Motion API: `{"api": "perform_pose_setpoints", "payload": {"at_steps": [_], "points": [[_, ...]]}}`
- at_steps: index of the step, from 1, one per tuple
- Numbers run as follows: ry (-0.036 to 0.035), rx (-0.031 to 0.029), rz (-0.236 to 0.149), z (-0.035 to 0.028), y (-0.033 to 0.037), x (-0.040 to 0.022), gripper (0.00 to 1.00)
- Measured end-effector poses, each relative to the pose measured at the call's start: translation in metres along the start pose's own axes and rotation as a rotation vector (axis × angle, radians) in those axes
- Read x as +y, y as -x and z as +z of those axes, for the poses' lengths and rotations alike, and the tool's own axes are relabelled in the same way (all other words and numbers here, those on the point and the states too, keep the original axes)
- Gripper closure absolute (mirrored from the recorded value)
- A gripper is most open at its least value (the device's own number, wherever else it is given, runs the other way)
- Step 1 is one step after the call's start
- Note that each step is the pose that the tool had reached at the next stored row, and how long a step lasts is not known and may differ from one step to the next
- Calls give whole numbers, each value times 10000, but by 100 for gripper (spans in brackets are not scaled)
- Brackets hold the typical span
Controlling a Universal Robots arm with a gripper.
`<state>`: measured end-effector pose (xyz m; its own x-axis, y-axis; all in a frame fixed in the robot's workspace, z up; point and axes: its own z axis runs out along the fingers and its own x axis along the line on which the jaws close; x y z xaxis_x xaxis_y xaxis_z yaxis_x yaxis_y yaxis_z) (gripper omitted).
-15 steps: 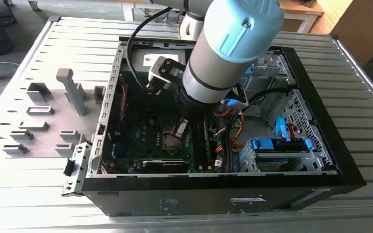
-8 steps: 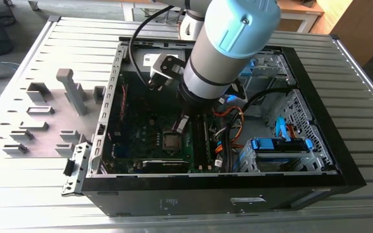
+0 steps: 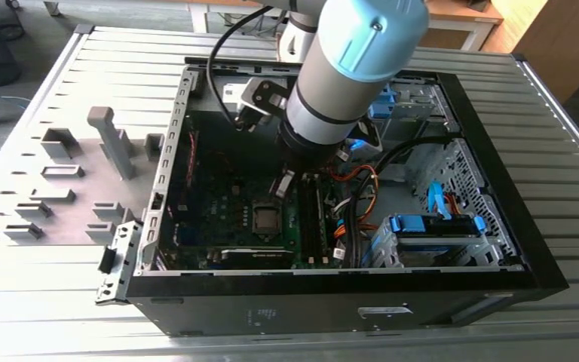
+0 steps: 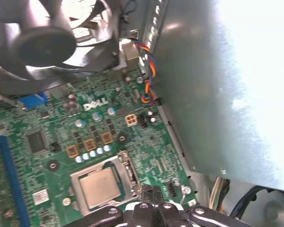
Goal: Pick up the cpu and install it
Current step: 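Install the first cpu locking lever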
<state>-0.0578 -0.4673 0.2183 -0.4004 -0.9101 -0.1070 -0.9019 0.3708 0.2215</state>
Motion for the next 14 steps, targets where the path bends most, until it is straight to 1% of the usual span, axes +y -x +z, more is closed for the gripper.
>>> {"api": "perform_pose_setpoints", "payload": {"at_steps": [4, 8, 11, 14], "points": [[0, -1, -2, 28, 55, 7, 89], [0, -1, -1, 51, 97, -13, 89], [0, 0, 1, 69, 132, -17, 89], [0, -1, -1, 72, 142, -21, 89]]}}
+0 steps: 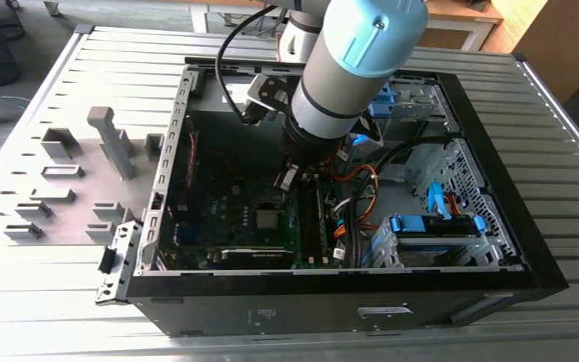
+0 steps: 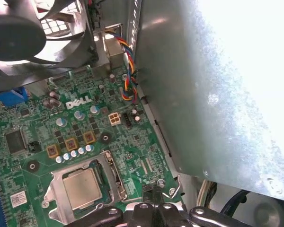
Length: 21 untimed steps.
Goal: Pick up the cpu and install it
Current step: 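Install the first cpu locking lever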
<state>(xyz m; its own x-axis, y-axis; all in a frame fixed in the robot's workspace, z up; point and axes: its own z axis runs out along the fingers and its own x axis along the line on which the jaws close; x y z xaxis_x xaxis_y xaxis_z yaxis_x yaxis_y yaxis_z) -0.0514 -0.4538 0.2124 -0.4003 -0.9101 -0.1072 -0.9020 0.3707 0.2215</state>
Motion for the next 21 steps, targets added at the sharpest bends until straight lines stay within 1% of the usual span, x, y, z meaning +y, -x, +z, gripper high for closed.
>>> {"api": "perform_pose_setpoints", "payload": {"at_steps": [5, 8, 13, 18, 21], "points": [[0, 2, 1, -1, -1, -1, 89], [0, 1, 0, -5, -21, -10, 89], [0, 1, 1, -20, -99, -35, 89], [-12, -5, -2, -33, -198, -47, 89], [-14, -5, -4, -36, -215, -48, 89]]}}
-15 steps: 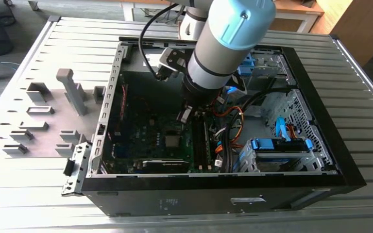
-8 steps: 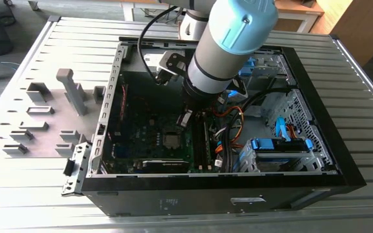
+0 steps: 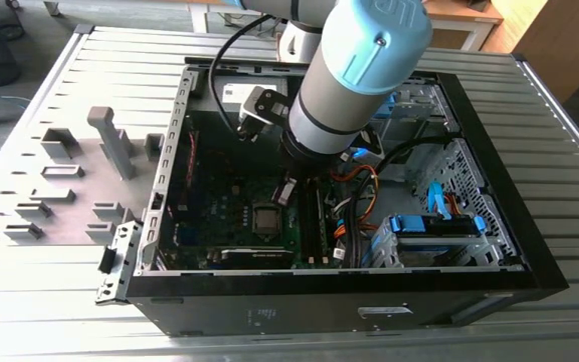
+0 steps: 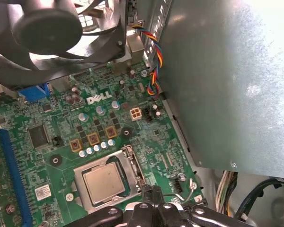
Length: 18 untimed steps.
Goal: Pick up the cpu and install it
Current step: 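Install the first cpu locking lever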
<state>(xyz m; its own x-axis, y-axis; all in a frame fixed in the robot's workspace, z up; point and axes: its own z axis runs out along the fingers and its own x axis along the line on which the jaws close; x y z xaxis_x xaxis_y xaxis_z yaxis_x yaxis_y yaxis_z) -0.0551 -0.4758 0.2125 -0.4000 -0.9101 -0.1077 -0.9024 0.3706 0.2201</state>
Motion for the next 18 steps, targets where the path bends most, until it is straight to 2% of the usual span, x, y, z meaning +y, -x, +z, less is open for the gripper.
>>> {"api": "perform_pose_setpoints", "payload": {"at_steps": [5, 14, 18], "points": [[0, 0, -2, 0, -1, -2, 89], [1, 1, 0, -24, 79, -163, 89], [0, -2, 0, -22, 98, -175, 89]]}}
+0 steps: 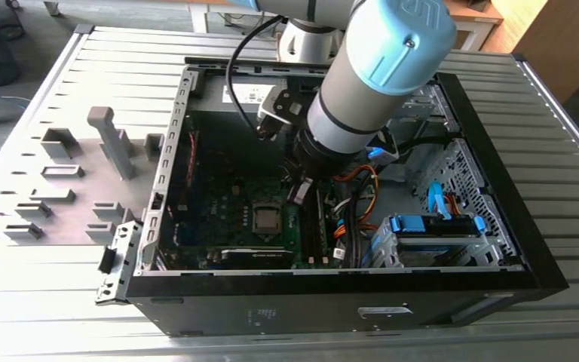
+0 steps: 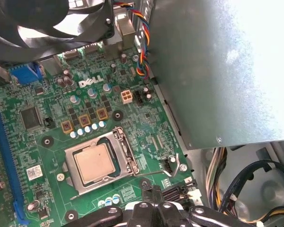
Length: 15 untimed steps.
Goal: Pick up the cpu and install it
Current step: 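Install the first cpu locking lever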
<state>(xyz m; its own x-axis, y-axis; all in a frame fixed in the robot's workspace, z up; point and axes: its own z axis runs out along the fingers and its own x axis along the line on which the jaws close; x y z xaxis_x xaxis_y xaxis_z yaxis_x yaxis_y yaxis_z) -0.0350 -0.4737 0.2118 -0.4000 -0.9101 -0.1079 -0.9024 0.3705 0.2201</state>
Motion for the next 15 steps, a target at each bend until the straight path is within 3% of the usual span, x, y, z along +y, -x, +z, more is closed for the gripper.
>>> {"api": "perform_pose_setpoints", "payload": {"at_steps": [15], "points": [[1, 0, -1, 1, 65, -25, 89]]}}
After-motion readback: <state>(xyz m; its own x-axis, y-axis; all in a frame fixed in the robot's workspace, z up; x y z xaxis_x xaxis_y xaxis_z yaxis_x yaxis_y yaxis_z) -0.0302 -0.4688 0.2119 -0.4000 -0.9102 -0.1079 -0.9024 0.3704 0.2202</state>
